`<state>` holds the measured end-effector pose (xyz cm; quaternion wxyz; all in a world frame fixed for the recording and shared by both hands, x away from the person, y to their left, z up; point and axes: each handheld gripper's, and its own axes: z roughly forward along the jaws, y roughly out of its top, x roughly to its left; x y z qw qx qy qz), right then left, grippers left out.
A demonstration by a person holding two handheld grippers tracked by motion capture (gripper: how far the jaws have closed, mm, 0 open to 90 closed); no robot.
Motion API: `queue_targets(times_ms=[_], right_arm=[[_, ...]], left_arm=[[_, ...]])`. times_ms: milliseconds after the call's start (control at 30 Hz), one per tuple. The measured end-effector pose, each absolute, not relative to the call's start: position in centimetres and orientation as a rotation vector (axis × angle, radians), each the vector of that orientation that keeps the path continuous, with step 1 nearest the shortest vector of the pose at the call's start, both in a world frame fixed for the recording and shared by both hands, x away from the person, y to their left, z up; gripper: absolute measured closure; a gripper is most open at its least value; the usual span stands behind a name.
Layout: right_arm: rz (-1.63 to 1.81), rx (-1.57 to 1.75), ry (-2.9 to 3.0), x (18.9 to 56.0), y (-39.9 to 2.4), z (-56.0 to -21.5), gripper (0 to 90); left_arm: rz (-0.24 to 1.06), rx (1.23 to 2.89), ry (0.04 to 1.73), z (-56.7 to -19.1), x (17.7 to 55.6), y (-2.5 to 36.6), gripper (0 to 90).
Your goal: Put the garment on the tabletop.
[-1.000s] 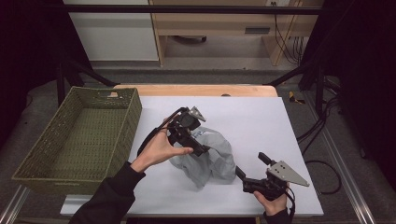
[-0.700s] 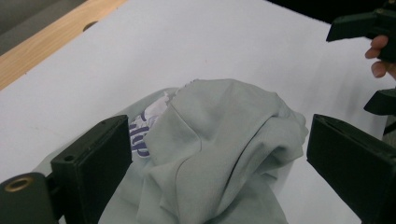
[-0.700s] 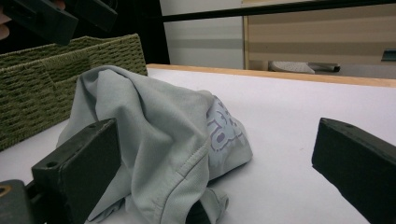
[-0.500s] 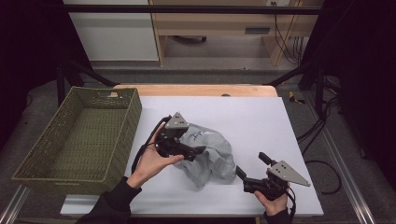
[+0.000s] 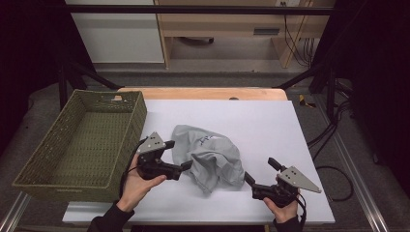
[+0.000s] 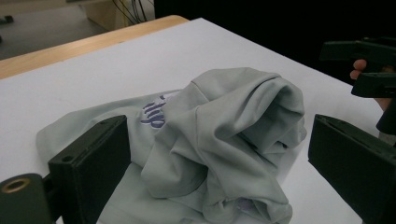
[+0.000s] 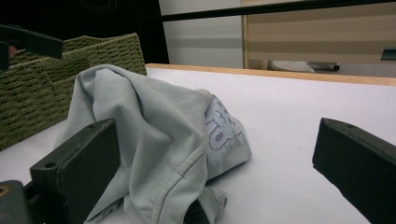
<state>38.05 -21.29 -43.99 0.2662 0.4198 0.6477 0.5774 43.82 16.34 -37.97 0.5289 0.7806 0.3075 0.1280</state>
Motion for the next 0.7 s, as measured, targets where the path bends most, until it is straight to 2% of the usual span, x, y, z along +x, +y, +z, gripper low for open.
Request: queue_targets(times_ms=[167,700], right_arm=[[1.568,1.134,1.739,38.0,-21.3,-43.9,1.0],[1.564,1.137,1.732,37.8,-21.8,-43.9,1.1]], left_arm=[[0.319,1.801,0.749,-39.4,42.5,17.9,5.5],[0.387,1.744,0.845,-42.4,40.3,22.0,6.6]])
